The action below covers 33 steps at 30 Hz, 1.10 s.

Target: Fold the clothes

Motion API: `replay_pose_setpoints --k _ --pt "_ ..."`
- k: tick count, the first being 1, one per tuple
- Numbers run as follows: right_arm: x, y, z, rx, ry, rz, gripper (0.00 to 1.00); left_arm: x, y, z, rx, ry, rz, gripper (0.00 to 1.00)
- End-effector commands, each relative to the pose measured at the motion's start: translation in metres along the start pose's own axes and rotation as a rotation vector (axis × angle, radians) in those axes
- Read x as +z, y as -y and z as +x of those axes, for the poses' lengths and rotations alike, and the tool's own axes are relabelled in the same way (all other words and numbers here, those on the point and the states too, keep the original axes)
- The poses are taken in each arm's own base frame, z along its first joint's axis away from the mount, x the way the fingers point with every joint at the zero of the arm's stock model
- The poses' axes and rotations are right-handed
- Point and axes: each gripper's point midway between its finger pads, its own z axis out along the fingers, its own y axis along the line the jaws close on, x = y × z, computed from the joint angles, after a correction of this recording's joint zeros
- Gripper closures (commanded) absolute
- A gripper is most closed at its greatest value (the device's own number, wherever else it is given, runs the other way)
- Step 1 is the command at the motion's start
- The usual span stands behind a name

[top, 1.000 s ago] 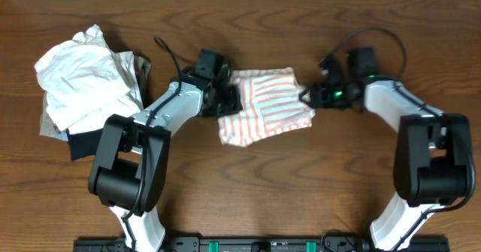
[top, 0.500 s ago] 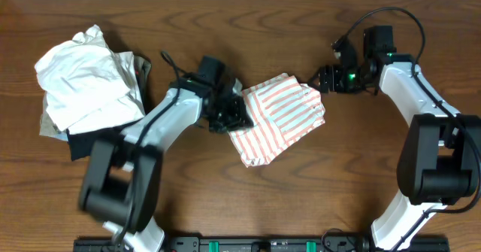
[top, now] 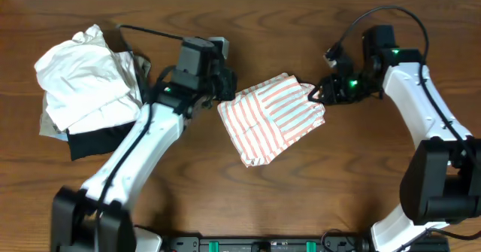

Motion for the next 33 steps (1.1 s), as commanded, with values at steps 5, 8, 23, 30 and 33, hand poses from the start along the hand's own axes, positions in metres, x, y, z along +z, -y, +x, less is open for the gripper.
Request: replay_pose_setpoints --k 5,8,23,30,33 --pt "0.042 -0.031 0.025 -0.094 -0.069 -0.056 0.63 0.055 -0.003 0.028 0.008 -0.121 0.081 0.83" --pt "0.059 -0.034 0.029 -0.106 -0.061 -0.062 0.61 0.065 -0.007 0.033 0.042 -0.135 0.077 0.83" --pt "0.101 0.031 0.072 -0.095 -0.148 0.184 0.44 0.098 -0.023 0.120 -0.232 -0.468 0.082 0.83" --pt "0.090 0.061 0.030 -0.136 0.007 0.320 0.34 0.074 -0.015 0.157 -0.394 -0.663 0.074 0.94" --pt "0.084 0.067 0.009 -0.153 0.089 0.328 0.34 0.070 -0.008 0.161 -0.438 -0.696 0.099 0.94"
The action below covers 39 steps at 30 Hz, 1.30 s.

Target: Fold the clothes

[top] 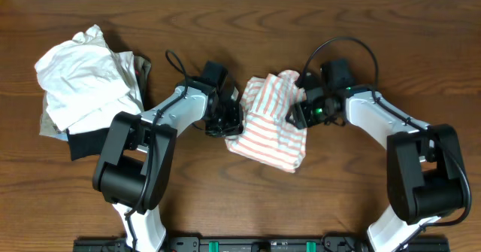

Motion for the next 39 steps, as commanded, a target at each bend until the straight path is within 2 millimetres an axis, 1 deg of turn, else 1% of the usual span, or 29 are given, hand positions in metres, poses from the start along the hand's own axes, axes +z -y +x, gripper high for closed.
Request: replay_pose_setpoints --k 1,3,4,6,8,10,11,13,14,15,16,17,19,21,23,25,27,29,32,39 --pt "0.000 0.036 -0.010 0.020 0.050 0.121 0.33 0.004 0.007 0.015 -0.079 -0.078 0.059 0.94" --pt "-0.003 0.039 -0.017 0.019 0.073 0.126 0.32 0.004 0.007 0.015 -0.066 -0.074 0.059 0.94" --pt "-0.004 0.040 -0.019 0.019 0.077 0.127 0.32 0.002 0.009 0.011 -0.044 -0.059 0.067 0.94" --pt "-0.005 0.039 -0.022 0.016 0.082 0.127 0.30 -0.004 0.013 0.001 0.019 -0.010 0.083 0.94" --pt "-0.006 0.039 -0.023 0.013 0.085 0.128 0.30 -0.016 0.013 -0.014 0.057 0.069 0.073 0.94" --pt "-0.008 0.038 -0.023 0.012 0.085 0.127 0.30 -0.035 0.011 -0.031 0.092 0.172 0.035 0.93" --pt "-0.008 0.038 -0.024 0.012 0.086 0.127 0.29 -0.047 0.009 -0.040 0.098 0.226 0.012 0.90" --pt "-0.010 0.037 -0.024 0.011 0.087 0.127 0.29 -0.073 0.005 -0.055 0.116 0.337 -0.032 0.84" --pt "-0.011 0.037 -0.025 0.010 0.090 0.127 0.29 -0.087 0.003 -0.061 0.114 0.393 -0.057 0.83" --pt "-0.013 0.036 -0.025 0.009 0.093 0.127 0.29 -0.102 0.002 -0.067 0.115 0.444 -0.071 0.79" --pt "-0.015 0.035 -0.027 0.006 0.101 0.123 0.29 -0.116 0.004 -0.070 0.118 0.488 -0.069 0.76" --pt "-0.018 0.032 -0.030 0.002 0.112 0.116 0.29 -0.128 0.008 -0.072 0.126 0.524 -0.052 0.75" --pt "-0.027 0.025 -0.036 -0.010 0.141 0.094 0.29 -0.148 0.025 -0.071 0.167 0.568 0.014 0.71" --pt "-0.035 0.021 -0.042 -0.020 0.166 0.090 0.28 -0.157 0.046 -0.065 0.243 0.574 0.090 0.67" --pt "-0.042 0.018 -0.046 -0.028 0.186 0.092 0.27 -0.154 0.061 -0.057 0.303 0.543 0.147 0.60" --pt "-0.045 0.017 -0.048 -0.032 0.194 0.093 0.27 -0.144 0.066 -0.052 0.336 0.511 0.157 0.49" --pt "-0.046 0.017 -0.048 -0.032 0.196 0.093 0.26 -0.129 0.067 -0.046 0.361 0.468 0.158 0.36" --pt "-0.046 0.016 -0.046 -0.027 0.190 0.088 0.26 -0.113 0.068 -0.041 0.369 0.419 0.167 0.25" --pt "-0.045 0.014 -0.043 -0.022 0.177 0.077 0.25 -0.087 0.071 -0.032 0.385 0.321 0.209 0.22" --pt "-0.044 0.013 -0.041 -0.019 0.168 0.074 0.25 -0.017 0.047 -0.023 0.336 0.147 0.161 0.19"
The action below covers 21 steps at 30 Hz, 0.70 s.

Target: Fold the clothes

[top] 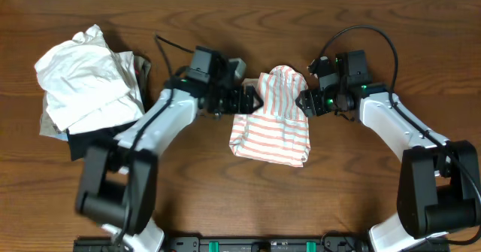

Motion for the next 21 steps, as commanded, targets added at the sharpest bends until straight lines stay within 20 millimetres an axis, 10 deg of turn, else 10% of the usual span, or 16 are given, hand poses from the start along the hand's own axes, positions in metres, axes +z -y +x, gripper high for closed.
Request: replay_pose_setpoints --k 1,21 --pt "-0.007 -0.004 -0.011 -0.007 0.029 -0.016 0.26 0.031 -0.014 0.027 -0.014 -0.108 0.006 0.19" --pt "-0.007 -0.005 -0.008 -0.003 0.016 -0.019 0.26 0.063 -0.039 0.053 -0.158 -0.204 -0.048 0.30"
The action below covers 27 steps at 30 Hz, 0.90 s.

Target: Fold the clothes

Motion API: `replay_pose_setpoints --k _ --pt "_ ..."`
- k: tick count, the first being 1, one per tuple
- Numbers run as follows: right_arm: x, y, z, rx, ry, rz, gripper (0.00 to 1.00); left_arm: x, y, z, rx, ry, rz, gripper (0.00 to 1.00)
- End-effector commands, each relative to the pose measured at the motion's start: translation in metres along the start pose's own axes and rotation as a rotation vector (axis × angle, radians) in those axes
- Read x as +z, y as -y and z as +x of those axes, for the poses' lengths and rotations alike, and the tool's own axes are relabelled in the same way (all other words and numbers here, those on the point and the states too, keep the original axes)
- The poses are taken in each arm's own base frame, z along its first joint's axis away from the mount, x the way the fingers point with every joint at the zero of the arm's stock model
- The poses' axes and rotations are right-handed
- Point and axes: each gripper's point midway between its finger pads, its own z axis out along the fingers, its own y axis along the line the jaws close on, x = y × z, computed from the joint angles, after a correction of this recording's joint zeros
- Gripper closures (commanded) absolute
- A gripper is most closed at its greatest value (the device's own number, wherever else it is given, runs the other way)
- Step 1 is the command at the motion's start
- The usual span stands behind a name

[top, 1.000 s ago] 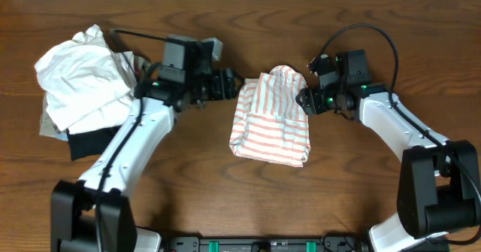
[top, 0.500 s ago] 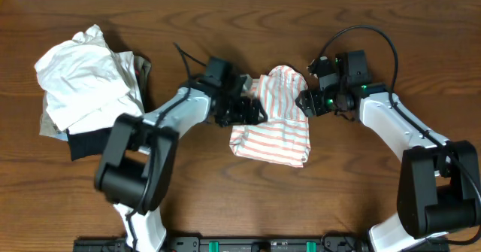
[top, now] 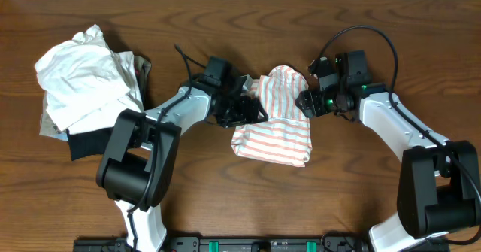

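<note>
A red-and-white striped garment (top: pixel 274 120) lies folded at the table's middle, narrow at the top and wider below. My left gripper (top: pixel 252 112) is pressed against its upper left edge, fingers dark and bunched. From the other side my right gripper (top: pixel 304 101) touches the upper right edge. The overhead view does not show whether either gripper pinches the cloth.
A pile of white, grey and black clothes (top: pixel 86 86) lies at the far left. The brown wooden table (top: pixel 240 199) is bare in front of the striped garment. Cables loop above both wrists.
My left gripper has shifted slightly down and closer along the garment's left edge, its arm bent lower. The right gripper and the garment's shape are almost unchanged.
At first the striped garment was stretched between both grippers, tilted across the table. Then the grippers stood close together with the cloth bunched and doubled. After that it lay as a neat upright fold with a gripper at each upper side, as it does now.
</note>
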Motion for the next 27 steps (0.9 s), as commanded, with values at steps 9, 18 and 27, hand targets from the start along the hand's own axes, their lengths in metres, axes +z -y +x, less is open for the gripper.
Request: replay_pose_setpoints --k 9,18,27 --pt "-0.007 -0.003 -0.008 -0.002 0.017 -0.010 0.24 0.001 -0.055 0.003 -0.247 0.008 -0.129 0.20" --pt "-0.007 -0.003 -0.001 0.007 -0.009 -0.013 0.21 -0.006 -0.073 -0.004 -0.412 0.062 -0.194 0.11" --pt "-0.007 -0.004 0.005 0.062 -0.036 -0.014 0.21 -0.008 -0.064 -0.008 -0.333 0.066 -0.159 0.10"
